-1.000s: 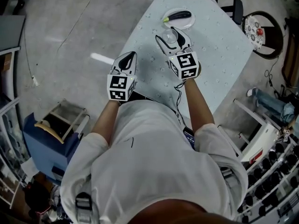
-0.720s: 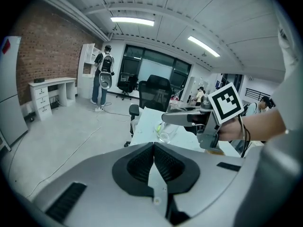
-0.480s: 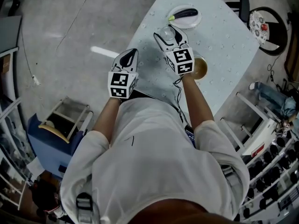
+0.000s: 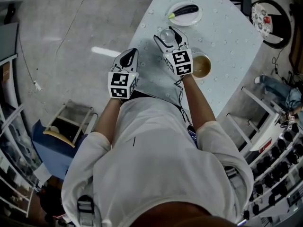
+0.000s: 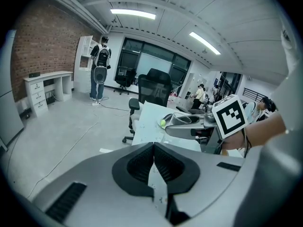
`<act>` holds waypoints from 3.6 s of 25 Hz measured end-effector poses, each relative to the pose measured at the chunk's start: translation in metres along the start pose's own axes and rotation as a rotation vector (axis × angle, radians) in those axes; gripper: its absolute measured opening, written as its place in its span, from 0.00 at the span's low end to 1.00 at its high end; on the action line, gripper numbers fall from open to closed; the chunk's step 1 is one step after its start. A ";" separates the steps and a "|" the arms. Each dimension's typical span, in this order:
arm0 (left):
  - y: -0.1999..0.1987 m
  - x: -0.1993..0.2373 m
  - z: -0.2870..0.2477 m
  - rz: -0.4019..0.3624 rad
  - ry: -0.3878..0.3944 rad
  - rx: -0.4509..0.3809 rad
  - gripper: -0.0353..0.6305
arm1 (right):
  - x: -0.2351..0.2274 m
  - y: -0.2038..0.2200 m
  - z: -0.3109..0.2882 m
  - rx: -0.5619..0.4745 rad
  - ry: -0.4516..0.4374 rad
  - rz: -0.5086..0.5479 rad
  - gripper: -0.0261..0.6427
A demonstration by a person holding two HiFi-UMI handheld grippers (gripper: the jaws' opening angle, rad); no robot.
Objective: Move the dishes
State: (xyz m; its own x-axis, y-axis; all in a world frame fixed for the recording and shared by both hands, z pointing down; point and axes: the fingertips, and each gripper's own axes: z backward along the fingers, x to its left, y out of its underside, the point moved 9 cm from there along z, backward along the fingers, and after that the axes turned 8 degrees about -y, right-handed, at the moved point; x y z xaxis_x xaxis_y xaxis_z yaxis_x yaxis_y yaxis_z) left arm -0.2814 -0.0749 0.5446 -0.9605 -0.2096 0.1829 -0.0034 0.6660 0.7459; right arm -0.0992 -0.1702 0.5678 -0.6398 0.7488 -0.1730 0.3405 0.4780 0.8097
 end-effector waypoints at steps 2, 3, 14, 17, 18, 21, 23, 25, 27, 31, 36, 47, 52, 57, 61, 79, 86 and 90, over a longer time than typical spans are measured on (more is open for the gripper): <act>-0.001 -0.002 0.000 -0.006 0.007 0.000 0.08 | 0.002 0.001 0.000 0.002 0.007 0.001 0.47; -0.002 -0.002 0.000 -0.008 0.010 -0.001 0.08 | 0.002 0.001 0.000 0.002 0.010 -0.002 0.47; -0.006 -0.019 0.004 -0.029 0.044 -0.013 0.08 | 0.016 0.012 0.026 -0.011 0.017 -0.055 0.54; -0.006 -0.029 0.005 -0.045 0.062 -0.014 0.08 | 0.018 0.017 0.037 -0.003 0.025 -0.067 0.54; -0.006 -0.032 0.005 -0.051 0.068 -0.014 0.08 | 0.019 0.018 0.042 -0.002 0.028 -0.071 0.53; -0.008 -0.042 0.003 -0.068 0.086 -0.015 0.08 | 0.021 0.021 0.056 -0.009 0.052 -0.101 0.38; -0.009 -0.049 0.002 -0.078 0.097 -0.017 0.08 | 0.022 0.024 0.067 -0.016 0.076 -0.115 0.29; -0.011 -0.057 0.002 -0.090 0.112 -0.020 0.08 | 0.022 0.027 0.078 -0.019 0.100 -0.114 0.20; -0.013 -0.067 0.001 -0.107 0.130 -0.023 0.08 | 0.022 0.029 0.088 -0.029 0.119 -0.115 0.10; -0.016 -0.088 -0.002 -0.137 0.170 -0.029 0.08 | 0.021 0.030 0.113 -0.057 0.147 -0.114 0.04; -0.020 -0.119 -0.006 -0.186 0.232 -0.032 0.08 | 0.015 0.036 0.147 -0.084 0.193 -0.129 0.04; -0.026 -0.182 -0.016 -0.268 0.349 -0.043 0.08 | 0.007 0.060 0.222 -0.127 0.320 -0.190 0.04; -0.027 -0.212 -0.019 -0.302 0.395 -0.045 0.08 | 0.003 0.075 0.255 -0.138 0.378 -0.224 0.04; -0.027 -0.231 -0.021 -0.321 0.420 -0.044 0.08 | -0.002 0.092 0.277 -0.141 0.425 -0.261 0.04; -0.025 -0.239 -0.026 -0.329 0.423 -0.033 0.08 | -0.005 0.103 0.288 -0.142 0.443 -0.287 0.04; 0.011 -0.234 -0.032 -0.344 0.376 0.101 0.08 | -0.016 0.156 0.262 -0.020 0.367 -0.443 0.04; 0.014 -0.222 -0.036 -0.337 0.347 0.125 0.08 | -0.024 0.156 0.254 0.021 0.378 -0.433 0.11; 0.013 -0.218 -0.037 -0.327 0.337 0.128 0.08 | -0.031 0.157 0.250 0.034 0.379 -0.456 0.18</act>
State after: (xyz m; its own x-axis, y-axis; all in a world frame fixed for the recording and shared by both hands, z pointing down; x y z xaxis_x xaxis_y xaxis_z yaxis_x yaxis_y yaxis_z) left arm -0.0614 -0.0471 0.5377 -0.7601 -0.6286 0.1647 -0.3444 0.6045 0.7183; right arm 0.1462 -0.0031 0.5602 -0.9259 0.2512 -0.2820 -0.0089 0.7320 0.6813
